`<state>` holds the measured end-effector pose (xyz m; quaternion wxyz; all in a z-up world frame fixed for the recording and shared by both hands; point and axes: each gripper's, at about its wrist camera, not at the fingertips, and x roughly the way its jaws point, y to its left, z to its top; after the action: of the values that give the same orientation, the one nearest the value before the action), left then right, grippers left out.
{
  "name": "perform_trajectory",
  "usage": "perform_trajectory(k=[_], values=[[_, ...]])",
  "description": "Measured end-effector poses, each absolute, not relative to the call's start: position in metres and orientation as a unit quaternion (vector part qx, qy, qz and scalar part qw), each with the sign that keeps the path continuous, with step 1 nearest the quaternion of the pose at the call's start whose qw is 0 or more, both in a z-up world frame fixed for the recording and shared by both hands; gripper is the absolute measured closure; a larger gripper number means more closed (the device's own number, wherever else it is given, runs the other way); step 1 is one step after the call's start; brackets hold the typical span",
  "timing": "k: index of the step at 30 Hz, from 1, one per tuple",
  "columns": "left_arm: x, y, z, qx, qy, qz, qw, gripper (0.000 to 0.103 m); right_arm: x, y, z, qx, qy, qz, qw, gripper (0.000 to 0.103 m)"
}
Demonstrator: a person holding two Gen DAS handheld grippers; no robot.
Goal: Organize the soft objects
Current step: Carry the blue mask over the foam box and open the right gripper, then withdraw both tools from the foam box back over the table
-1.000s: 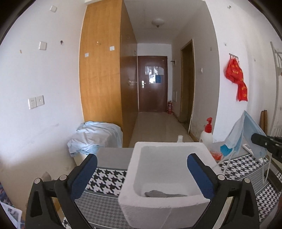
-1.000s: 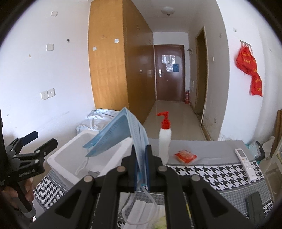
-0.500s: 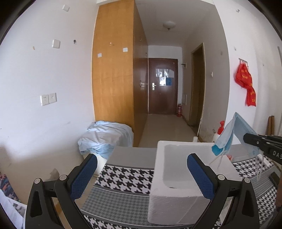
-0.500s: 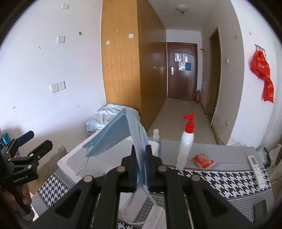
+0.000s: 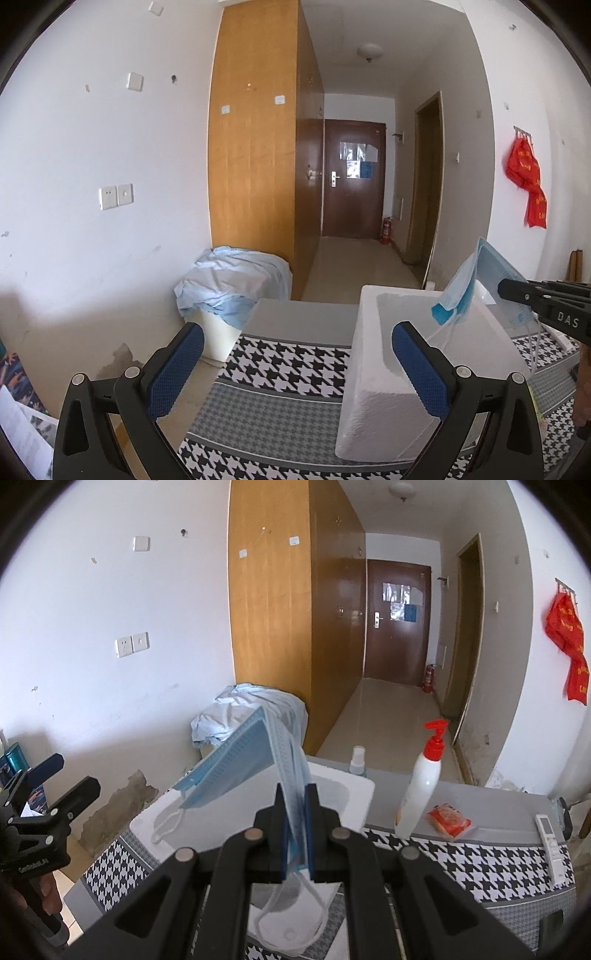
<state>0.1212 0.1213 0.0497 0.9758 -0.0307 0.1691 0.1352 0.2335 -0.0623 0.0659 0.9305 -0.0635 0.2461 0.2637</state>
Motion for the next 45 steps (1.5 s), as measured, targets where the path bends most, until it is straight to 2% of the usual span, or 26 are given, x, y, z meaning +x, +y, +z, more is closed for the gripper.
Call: perform_trajectory(k=[8, 9, 10, 11, 12, 13, 14, 29, 33, 45], values=[[0.119, 0.134, 0.045, -0.043, 0.172, 0.140, 0.974, 0.001, 0.242, -0.046, 0.054, -0.081, 0.269, 0.267, 0.922, 0.092], [0.119, 0.135, 0.044, -0.043, 0.172, 0.141, 0.974, 0.001, 0.242, -0.043, 0.054, -0.082, 0.271, 0.267, 0.921, 0.084], [0.119, 0.136, 0.044, -0.043, 0.173, 0.143, 0.974, 0.001, 0.243, -0.042, 0.052, -0.084, 0.273, 0.266, 0.921, 0.067], [0.119, 0.137, 0.043, -0.044, 0.173, 0.143, 0.973, 0.001, 0.243, -0.041, 0.052, -0.085, 0.274, 0.264, 0.921, 0.056], [0.119, 0.138, 0.043, -0.045, 0.174, 0.142, 0.973, 0.001, 0.242, -0.042, 0.053, -0.081, 0.270, 0.264, 0.923, 0.035], [0.119, 0.139, 0.042, -0.046, 0.175, 0.142, 0.973, 0.001, 0.241, -0.043, 0.054, -0.077, 0.264, 0.266, 0.924, 0.023], [0.119, 0.139, 0.042, -0.046, 0.175, 0.143, 0.973, 0.001, 0.240, -0.044, 0.055, -0.073, 0.260, 0.267, 0.925, 0.021], [0.116, 0.132, 0.040, -0.045, 0.172, 0.129, 0.975, 0.001, 0.227, -0.059, 0.053, -0.056, 0.255, 0.270, 0.927, 0.019], [0.113, 0.125, 0.041, -0.044, 0.171, 0.122, 0.977, 0.001, 0.216, -0.069, 0.055, -0.045, 0.239, 0.269, 0.932, 0.005], [0.104, 0.091, 0.048, -0.027, 0.161, 0.089, 0.983, 0.001, 0.188, -0.095, 0.054, -0.043, 0.216, 0.251, 0.943, 0.001]])
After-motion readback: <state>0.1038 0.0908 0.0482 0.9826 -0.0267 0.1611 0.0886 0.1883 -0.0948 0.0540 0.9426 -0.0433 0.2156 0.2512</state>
